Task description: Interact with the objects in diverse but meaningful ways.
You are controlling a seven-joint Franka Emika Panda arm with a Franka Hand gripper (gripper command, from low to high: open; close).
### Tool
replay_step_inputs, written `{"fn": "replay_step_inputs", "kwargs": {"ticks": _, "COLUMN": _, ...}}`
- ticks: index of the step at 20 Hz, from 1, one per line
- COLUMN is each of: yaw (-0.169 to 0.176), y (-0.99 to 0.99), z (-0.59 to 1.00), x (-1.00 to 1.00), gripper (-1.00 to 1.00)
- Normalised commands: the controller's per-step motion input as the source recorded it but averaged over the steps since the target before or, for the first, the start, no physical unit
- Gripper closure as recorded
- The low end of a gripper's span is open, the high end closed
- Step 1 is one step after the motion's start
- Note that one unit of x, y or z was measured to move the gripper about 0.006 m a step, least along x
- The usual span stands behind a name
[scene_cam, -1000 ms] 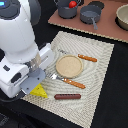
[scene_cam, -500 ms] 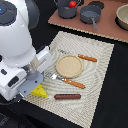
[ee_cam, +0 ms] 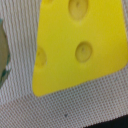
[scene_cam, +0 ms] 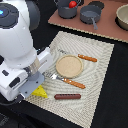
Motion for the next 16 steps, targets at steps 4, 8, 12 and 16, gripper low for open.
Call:
{"fn": "replay_step_inputs", "kwargs": {"ticks": 4, "yaw": 0.020, "y": -0.18, "z": 0.29, "x": 0.67, "gripper": -1.00}}
{"fn": "replay_step_inputs", "kwargs": {"ticks": 8, "yaw": 0.039, "y": -0.09, "z": 0.02, "x": 0.41, "gripper": -1.00}}
{"fn": "replay_step_inputs", "kwargs": {"ticks": 12, "yaw": 0.042, "y": -0.10, "z": 0.00, "x": 0.29, "gripper": -1.00}}
{"fn": "replay_step_inputs", "kwargs": {"ticks": 16, "yaw": 0.054, "y": 0.00, "z": 0.00, "x": 0.05, "gripper": -1.00}}
